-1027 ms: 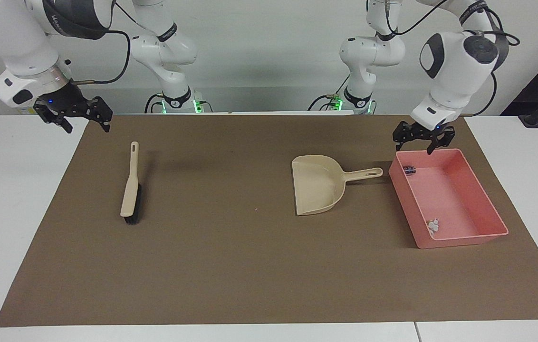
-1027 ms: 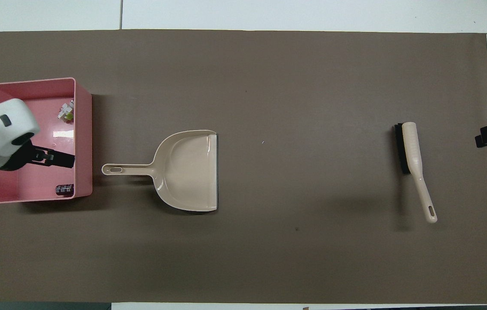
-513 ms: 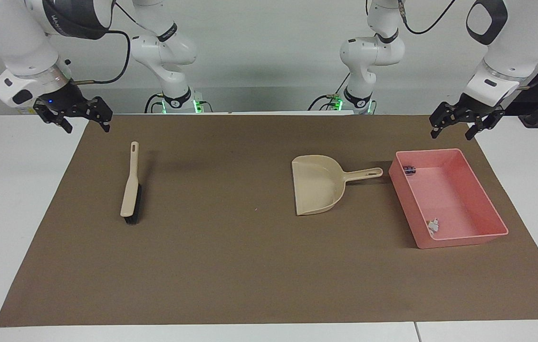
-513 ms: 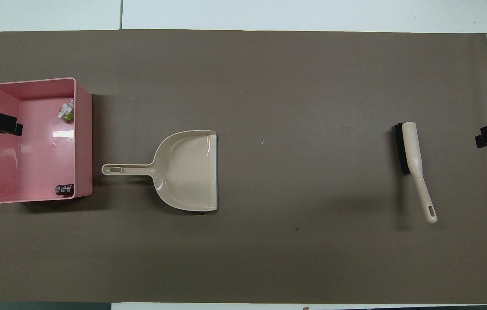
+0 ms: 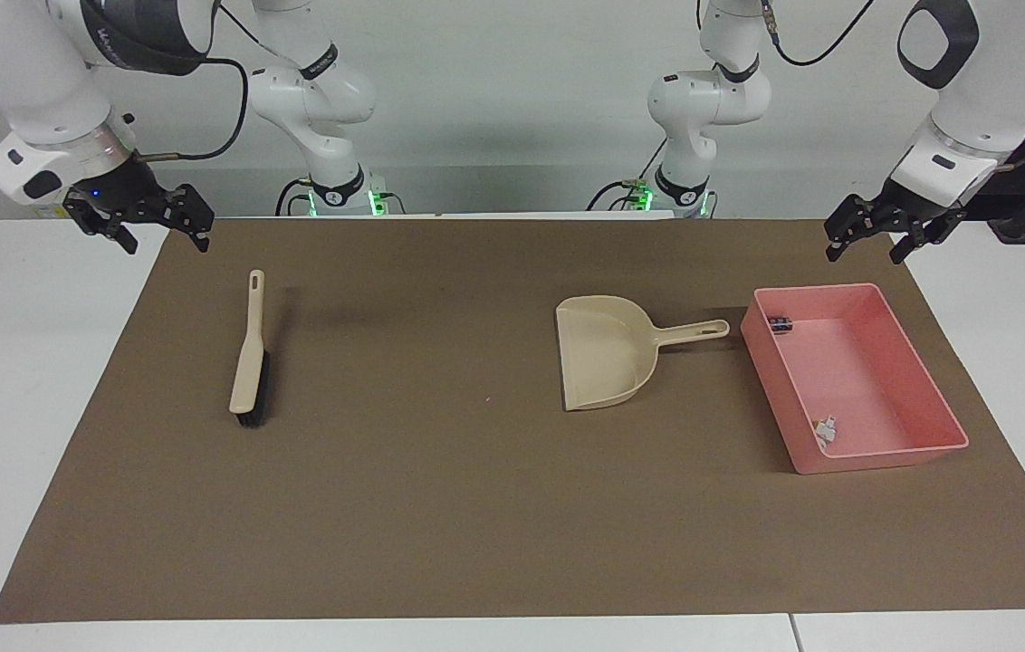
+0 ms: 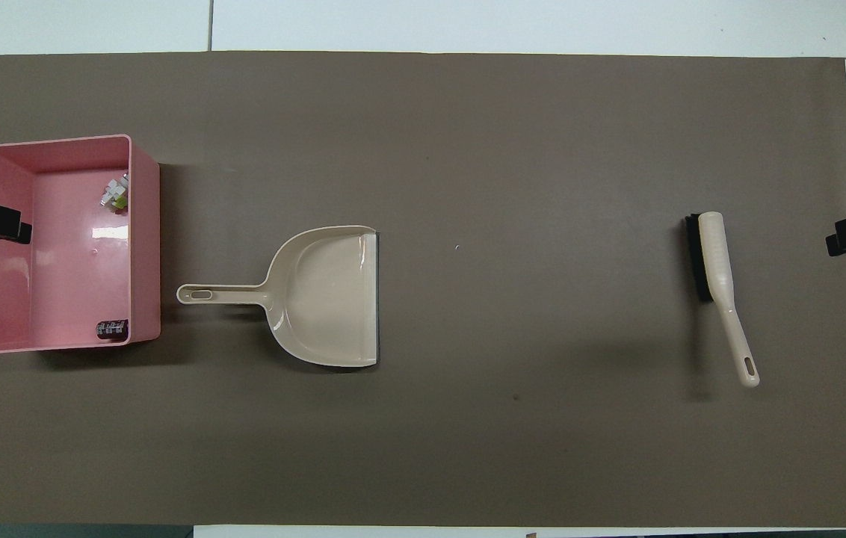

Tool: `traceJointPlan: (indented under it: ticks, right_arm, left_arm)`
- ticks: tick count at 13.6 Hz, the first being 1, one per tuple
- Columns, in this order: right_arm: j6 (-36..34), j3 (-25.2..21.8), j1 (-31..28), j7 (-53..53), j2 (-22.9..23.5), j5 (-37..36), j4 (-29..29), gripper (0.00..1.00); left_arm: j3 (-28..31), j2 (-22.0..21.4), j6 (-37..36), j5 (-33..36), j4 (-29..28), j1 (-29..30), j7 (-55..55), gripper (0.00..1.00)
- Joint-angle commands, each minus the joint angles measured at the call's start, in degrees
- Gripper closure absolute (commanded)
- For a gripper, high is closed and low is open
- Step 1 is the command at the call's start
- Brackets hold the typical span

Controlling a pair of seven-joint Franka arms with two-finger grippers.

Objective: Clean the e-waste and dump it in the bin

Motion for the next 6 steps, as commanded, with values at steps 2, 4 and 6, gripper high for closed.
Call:
traceJointPlan:
  ticks: [2,4,6]
  right_arm:
    - [0.8,0.2,-0.5,-0.5,-0.6,0.7,-0.8,0.01]
    - [0.8,0.2,-0.5,-0.5,-0.6,0.7,-0.8,0.01]
    - [0.8,0.1,-0.5,-0.5,-0.6,0.7,-0.9,0.01]
  left_arm:
    - [-0.5,-0.5,-0.9,-0.7,-0.5,0.2,-2.8,0.02]
    - [-0.5,-0.5,-0.9,-0.7,-0.6,0.0,-4.0,0.02]
    - [-0.5,-0.5,-0.8,-0.7,-0.7,0.1,-3.9,0.02]
